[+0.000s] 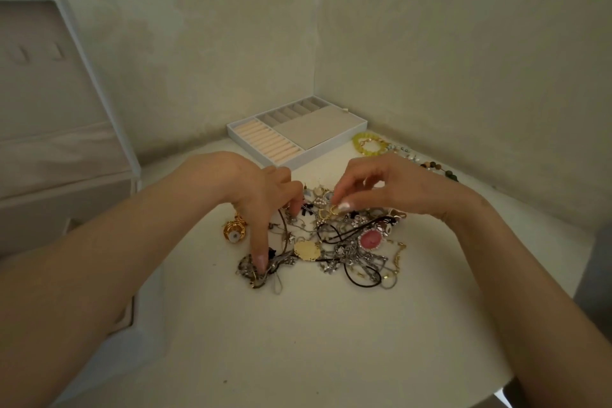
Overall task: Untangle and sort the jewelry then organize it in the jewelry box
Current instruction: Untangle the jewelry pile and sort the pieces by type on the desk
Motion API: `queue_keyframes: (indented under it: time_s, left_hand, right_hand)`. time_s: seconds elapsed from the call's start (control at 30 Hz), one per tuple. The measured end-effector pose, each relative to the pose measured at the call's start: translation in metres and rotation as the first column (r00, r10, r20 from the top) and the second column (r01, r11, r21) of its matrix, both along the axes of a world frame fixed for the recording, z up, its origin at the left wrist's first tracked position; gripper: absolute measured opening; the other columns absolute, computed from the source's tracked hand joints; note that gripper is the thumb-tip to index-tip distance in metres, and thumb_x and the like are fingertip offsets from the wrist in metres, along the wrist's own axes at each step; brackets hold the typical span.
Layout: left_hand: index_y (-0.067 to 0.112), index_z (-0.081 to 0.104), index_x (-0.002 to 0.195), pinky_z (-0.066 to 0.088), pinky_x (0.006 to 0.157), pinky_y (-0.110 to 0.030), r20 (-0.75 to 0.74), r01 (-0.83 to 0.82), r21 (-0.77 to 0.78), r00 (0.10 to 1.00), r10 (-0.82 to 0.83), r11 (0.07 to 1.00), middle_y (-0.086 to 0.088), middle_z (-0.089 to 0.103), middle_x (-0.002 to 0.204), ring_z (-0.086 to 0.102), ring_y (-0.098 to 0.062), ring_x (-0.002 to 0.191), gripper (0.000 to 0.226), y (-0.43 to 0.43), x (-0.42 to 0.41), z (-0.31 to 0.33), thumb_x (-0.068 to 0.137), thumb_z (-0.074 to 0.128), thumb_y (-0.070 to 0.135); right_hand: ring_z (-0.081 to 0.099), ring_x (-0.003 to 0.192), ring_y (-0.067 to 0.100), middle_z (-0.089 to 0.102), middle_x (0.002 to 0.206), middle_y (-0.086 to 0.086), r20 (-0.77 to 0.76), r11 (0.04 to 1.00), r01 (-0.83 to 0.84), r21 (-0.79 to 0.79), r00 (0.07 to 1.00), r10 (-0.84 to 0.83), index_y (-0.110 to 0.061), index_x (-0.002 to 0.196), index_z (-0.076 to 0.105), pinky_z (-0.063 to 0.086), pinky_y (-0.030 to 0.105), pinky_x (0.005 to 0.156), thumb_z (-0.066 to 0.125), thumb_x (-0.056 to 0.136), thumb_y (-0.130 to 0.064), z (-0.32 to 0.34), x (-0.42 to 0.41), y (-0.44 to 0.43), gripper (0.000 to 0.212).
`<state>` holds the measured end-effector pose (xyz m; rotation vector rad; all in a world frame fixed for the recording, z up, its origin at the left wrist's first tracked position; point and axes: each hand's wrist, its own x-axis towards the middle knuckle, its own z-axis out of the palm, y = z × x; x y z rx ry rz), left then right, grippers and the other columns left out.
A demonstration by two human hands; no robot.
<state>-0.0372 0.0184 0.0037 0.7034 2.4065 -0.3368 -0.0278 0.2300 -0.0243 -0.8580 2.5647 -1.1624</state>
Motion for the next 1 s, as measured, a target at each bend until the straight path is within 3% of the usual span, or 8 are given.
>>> queue_keyframes:
  time_s: [0.1,0.23,0.33,0.4,0.6,0.77,0.87,1.0]
  left_hand:
    - [0.032,0.038,0.118,0.040,0.089,-0.027,0.043,-0.064,0.182,0.997,0.058,0.981,0.007,0.034,0.117,0.037,-0.012,0.110,0.069,-0.001,0.000,0.001,0.065,0.078,0.051]
    - [0.035,0.052,0.103,0.042,0.083,-0.020,0.030,0.019,0.557,0.999,-0.042,0.830,0.009,0.044,0.104,0.046,-0.010,0.099,0.034,0.010,0.001,-0.008,0.077,0.071,0.045]
    - [0.039,0.056,0.107,0.039,0.091,-0.022,0.199,0.015,0.520,0.970,-0.138,0.854,0.008,0.041,0.106,0.042,-0.008,0.102,0.029,0.017,0.006,-0.013,0.081,0.069,0.037]
    - [0.038,0.059,0.105,0.037,0.091,-0.022,0.204,0.032,0.487,0.968,-0.149,0.873,0.006,0.040,0.106,0.041,-0.007,0.101,0.023,0.016,0.005,-0.013,0.084,0.067,0.035]
    - [0.031,0.062,0.088,0.044,0.081,-0.023,0.067,0.063,0.570,0.990,-0.123,0.820,0.006,0.051,0.098,0.051,-0.008,0.088,0.005,0.013,0.002,-0.014,0.086,0.064,0.035]
    - [0.029,0.059,0.095,0.041,0.078,-0.012,-0.055,0.093,0.703,0.996,-0.076,0.705,0.011,0.052,0.103,0.049,0.003,0.089,0.012,0.020,0.004,-0.016,0.086,0.064,0.035]
    - [0.030,0.060,0.098,0.043,0.085,-0.016,-0.045,0.095,0.731,0.995,-0.091,0.676,0.009,0.052,0.105,0.049,0.002,0.093,0.013,0.024,0.009,-0.019,0.086,0.065,0.032]
    - [0.029,0.061,0.095,0.042,0.081,-0.012,-0.031,0.084,0.751,0.995,-0.093,0.655,0.008,0.053,0.104,0.050,0.004,0.088,0.011,0.027,0.013,-0.019,0.086,0.067,0.027]
  right_hand:
    - [0.057,0.072,0.005,0.066,0.083,-0.010,-0.082,0.993,0.114,0.018,0.990,-0.112,-0.027,0.080,0.073,0.043,0.021,0.070,0.079,0.075,-0.017,-0.006,-0.009,0.007,0.013]
    - [0.057,0.075,0.010,0.062,0.076,-0.016,0.045,0.999,-0.011,0.052,0.999,0.008,-0.023,0.078,0.074,0.045,0.022,0.074,0.081,0.070,-0.014,-0.001,-0.005,0.014,0.014]
    - [0.057,0.081,0.024,0.063,0.081,-0.003,0.089,0.990,-0.071,0.120,0.994,0.061,-0.022,0.079,0.074,0.046,0.036,0.081,0.082,0.070,-0.016,0.000,-0.001,0.011,0.013]
    - [0.056,0.079,0.029,0.063,0.085,0.011,0.078,0.981,-0.068,0.182,0.995,0.055,-0.020,0.082,0.073,0.046,0.045,0.081,0.080,0.073,-0.014,-0.001,-0.001,0.010,0.012]
    - [0.048,0.062,0.004,0.058,0.069,-0.001,-0.001,0.995,0.081,0.066,0.997,-0.081,-0.025,0.075,0.073,0.039,0.019,0.062,0.080,0.073,-0.010,0.016,0.009,0.024,0.016]
    - [0.049,0.066,0.004,0.057,0.072,-0.007,0.087,0.973,-0.007,0.230,0.996,-0.013,-0.031,0.080,0.073,0.041,0.019,0.066,0.082,0.071,-0.015,0.003,0.049,0.048,0.020]
    - [0.047,0.065,0.005,0.053,0.072,-0.006,0.091,0.993,0.008,0.115,0.996,-0.019,-0.029,0.089,0.073,0.040,0.019,0.064,0.084,0.068,-0.017,-0.015,0.061,0.053,0.026]
    - [0.044,0.064,0.008,0.050,0.070,-0.006,0.046,0.998,0.054,-0.010,0.998,-0.053,-0.026,0.084,0.073,0.037,0.022,0.062,0.085,0.067,-0.020,-0.034,0.061,0.051,0.022]
